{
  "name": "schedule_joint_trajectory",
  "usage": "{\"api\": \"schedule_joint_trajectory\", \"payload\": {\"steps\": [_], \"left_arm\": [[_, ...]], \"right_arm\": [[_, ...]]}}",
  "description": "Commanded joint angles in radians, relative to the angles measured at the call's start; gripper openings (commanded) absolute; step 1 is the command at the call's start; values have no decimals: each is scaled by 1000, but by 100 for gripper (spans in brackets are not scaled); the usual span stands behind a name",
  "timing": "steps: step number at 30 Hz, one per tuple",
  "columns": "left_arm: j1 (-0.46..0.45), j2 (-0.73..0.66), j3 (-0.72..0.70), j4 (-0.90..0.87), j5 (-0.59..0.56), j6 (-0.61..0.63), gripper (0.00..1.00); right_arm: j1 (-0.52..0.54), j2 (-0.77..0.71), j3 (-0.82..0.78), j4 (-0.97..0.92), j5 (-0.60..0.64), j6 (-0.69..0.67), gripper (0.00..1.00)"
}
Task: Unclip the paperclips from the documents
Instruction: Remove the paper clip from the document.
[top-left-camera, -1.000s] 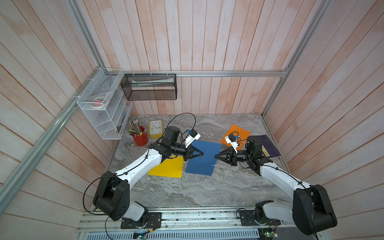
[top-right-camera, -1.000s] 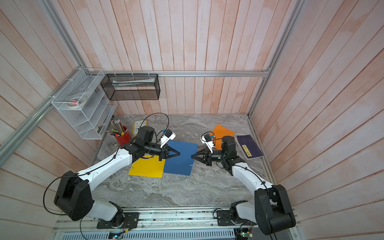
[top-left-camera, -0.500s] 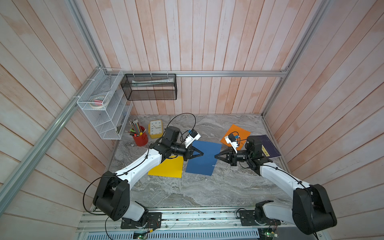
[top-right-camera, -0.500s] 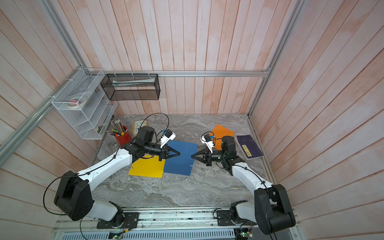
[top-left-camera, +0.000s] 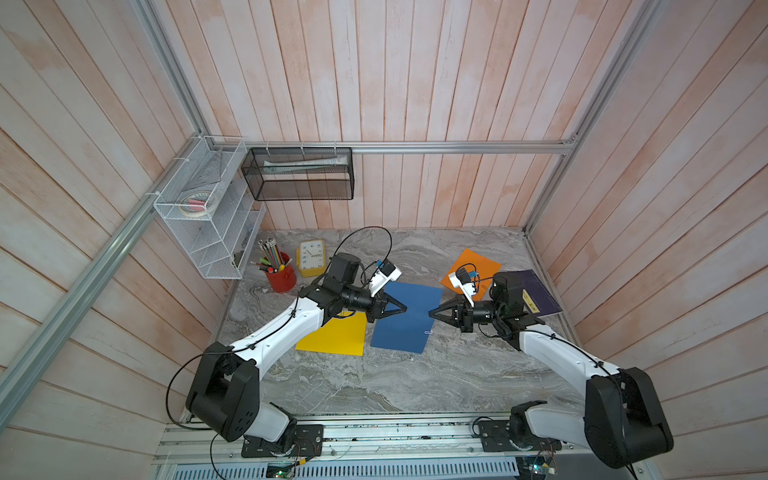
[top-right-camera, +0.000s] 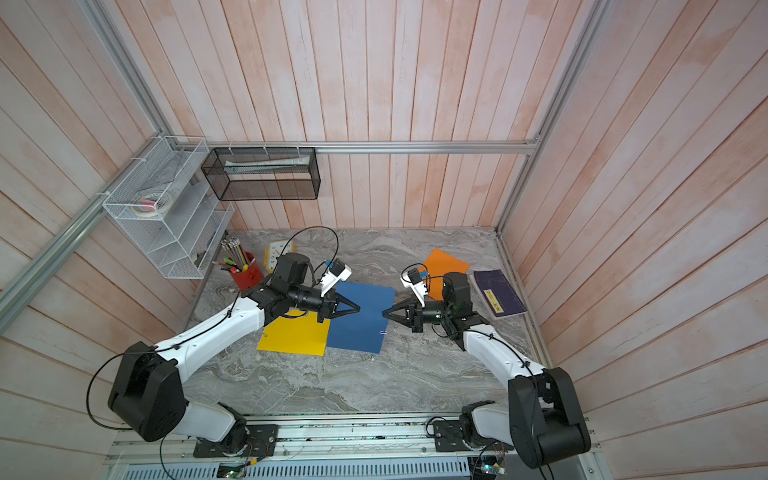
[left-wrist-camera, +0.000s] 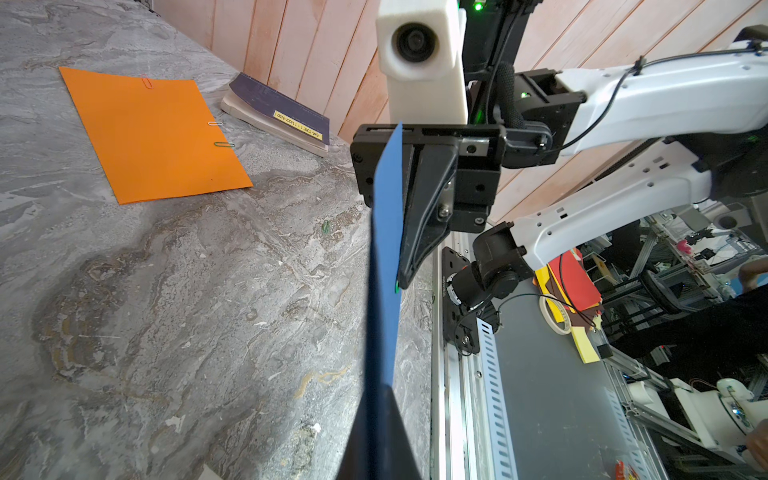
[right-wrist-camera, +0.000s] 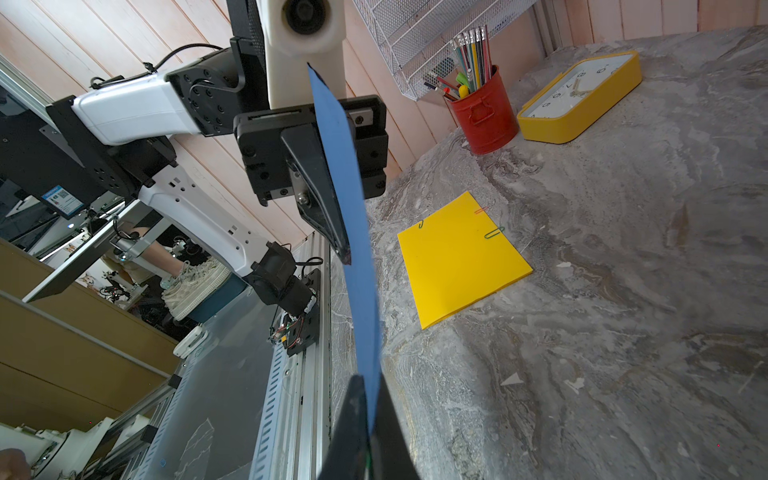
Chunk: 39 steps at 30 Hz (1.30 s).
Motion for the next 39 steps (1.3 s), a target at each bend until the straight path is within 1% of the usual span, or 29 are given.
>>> {"api": "schedule_joint_trajectory", "payload": {"steps": [1, 13, 39], "left_arm": [[5, -23, -12, -6, -11, 17, 0], [6, -28, -15, -14, -20, 27, 0], [7, -32, -4, -30, -28, 38, 0]], "right_arm": [[4, 2, 22, -25, 12, -15, 3], [0, -4, 26, -42, 20, -26, 3], [-17, -13, 28, -59, 17, -35, 9]]}}
